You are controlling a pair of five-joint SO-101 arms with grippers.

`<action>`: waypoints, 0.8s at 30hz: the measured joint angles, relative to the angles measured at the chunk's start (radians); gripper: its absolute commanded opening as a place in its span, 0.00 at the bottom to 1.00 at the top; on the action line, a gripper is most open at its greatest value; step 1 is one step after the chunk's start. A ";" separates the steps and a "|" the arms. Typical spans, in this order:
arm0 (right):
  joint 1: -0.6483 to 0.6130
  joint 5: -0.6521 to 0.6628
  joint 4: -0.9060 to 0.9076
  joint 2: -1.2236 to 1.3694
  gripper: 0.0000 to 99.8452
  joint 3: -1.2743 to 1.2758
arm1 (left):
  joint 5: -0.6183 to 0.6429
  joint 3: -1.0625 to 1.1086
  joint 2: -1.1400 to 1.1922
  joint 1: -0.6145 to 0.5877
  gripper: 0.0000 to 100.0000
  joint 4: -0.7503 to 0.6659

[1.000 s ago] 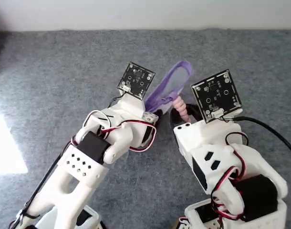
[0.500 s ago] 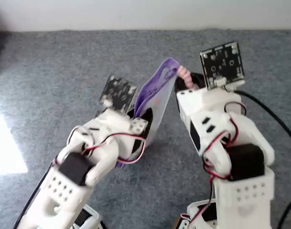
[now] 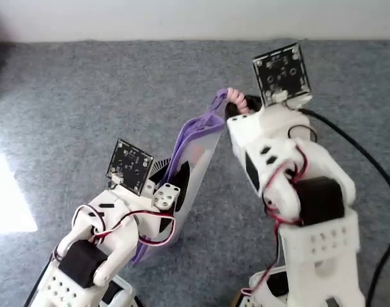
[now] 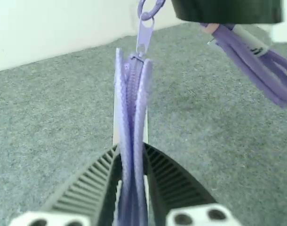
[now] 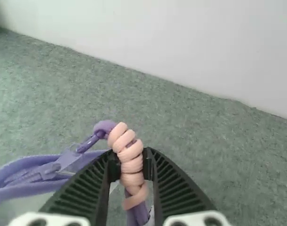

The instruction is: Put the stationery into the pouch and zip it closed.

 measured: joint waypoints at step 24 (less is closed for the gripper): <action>-0.192 0.164 0.238 -0.081 0.01 -0.232 | 0.003 -0.066 -0.012 -0.054 0.24 0.009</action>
